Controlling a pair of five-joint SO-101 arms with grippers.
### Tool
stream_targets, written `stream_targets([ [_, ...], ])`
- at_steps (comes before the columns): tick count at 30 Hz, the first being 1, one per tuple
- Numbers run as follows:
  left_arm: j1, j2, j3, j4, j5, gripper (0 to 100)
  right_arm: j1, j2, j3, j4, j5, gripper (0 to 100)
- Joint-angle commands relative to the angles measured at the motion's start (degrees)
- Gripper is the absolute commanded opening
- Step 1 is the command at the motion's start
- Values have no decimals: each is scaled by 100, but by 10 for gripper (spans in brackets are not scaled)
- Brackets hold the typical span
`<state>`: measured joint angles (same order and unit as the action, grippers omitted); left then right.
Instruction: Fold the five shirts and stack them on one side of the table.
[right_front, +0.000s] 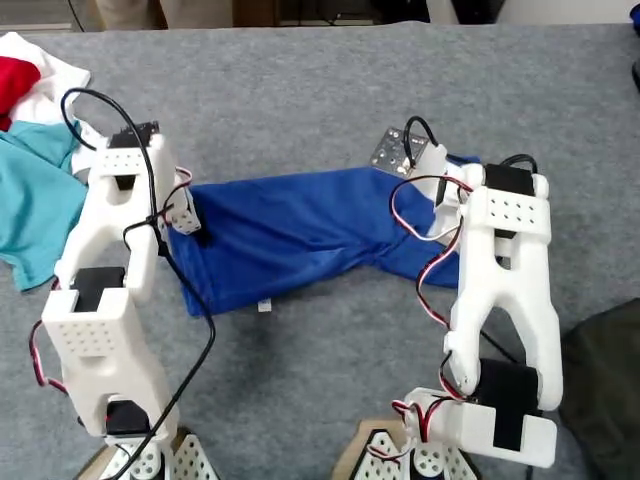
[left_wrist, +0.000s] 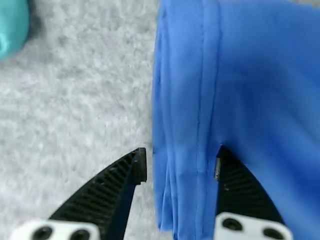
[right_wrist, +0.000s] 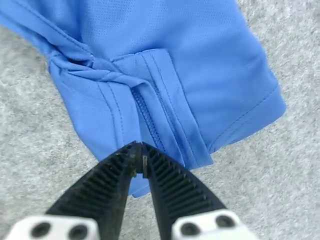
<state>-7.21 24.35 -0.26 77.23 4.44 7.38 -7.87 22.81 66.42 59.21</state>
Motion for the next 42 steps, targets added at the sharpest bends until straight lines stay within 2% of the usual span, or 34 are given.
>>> stream_targets([
  [1, -9, -321, 352, -448, 44, 232, 57, -321, 13, -105, -53, 6],
  [6, -53, -321, 862, -870, 44, 197, 57, -321, 13, -105, -53, 6],
  [11, -26, -321, 809, -1002, 44, 9, 57, -321, 75, -105, -53, 6],
  [19, -281, -189, 413, -923, 44, 18, 57, -365, 286, -105, -53, 6],
  [26, -1020, -145, -1635, 440, 18, 18, 92, -365, 286, -105, -53, 6],
  [30, -1081, -145, -3042, 1125, 18, 18, 92, -365, 286, -105, -53, 6],
  [34, -782, -145, -4158, 1679, 26, 18, 92, -365, 251, -132, -79, 5],
  [37, -325, -145, -4607, 1952, 35, 19, 110, -365, 251, -589, -703, 5],
  [42, 747, -136, -4677, 2022, 44, 19, 453, -321, 251, -1407, -1723, 5],
])
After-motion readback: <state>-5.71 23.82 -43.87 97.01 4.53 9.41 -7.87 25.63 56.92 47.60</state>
